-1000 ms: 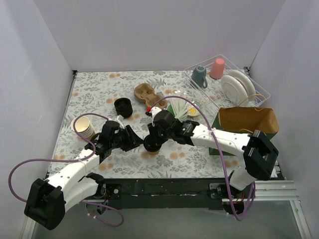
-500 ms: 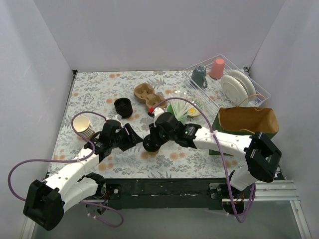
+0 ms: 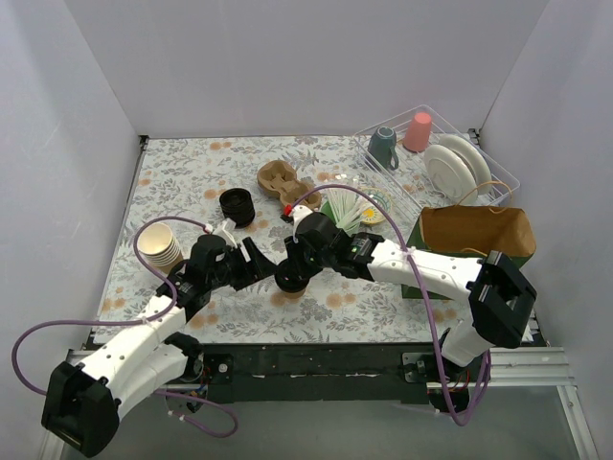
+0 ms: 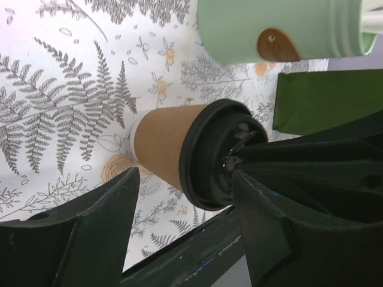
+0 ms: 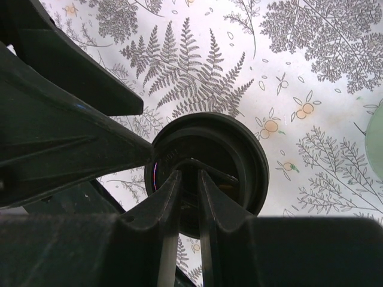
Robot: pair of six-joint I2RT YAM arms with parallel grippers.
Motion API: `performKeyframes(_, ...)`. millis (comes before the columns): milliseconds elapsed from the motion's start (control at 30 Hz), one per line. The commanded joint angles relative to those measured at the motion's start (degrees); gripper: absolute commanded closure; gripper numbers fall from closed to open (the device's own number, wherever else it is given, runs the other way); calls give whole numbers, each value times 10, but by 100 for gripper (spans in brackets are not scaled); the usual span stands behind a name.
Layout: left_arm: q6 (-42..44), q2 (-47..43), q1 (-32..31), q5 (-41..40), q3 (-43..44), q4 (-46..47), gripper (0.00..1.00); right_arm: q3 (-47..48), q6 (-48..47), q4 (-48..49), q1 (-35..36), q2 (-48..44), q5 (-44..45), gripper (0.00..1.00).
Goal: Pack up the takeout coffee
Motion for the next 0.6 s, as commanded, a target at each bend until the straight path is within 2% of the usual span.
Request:
performKeyframes(0, 1, 2, 0, 40, -17, 40, 38, 19, -6, -66, 0, 10, 5, 75)
performKeyframes(133, 2, 6, 0, 65, -25, 72, 38, 28, -7, -66, 0, 13, 2, 74)
performKeyframes(567, -1, 43, -1, 59, -62, 106, 41, 53, -12, -74, -1, 11, -4, 74)
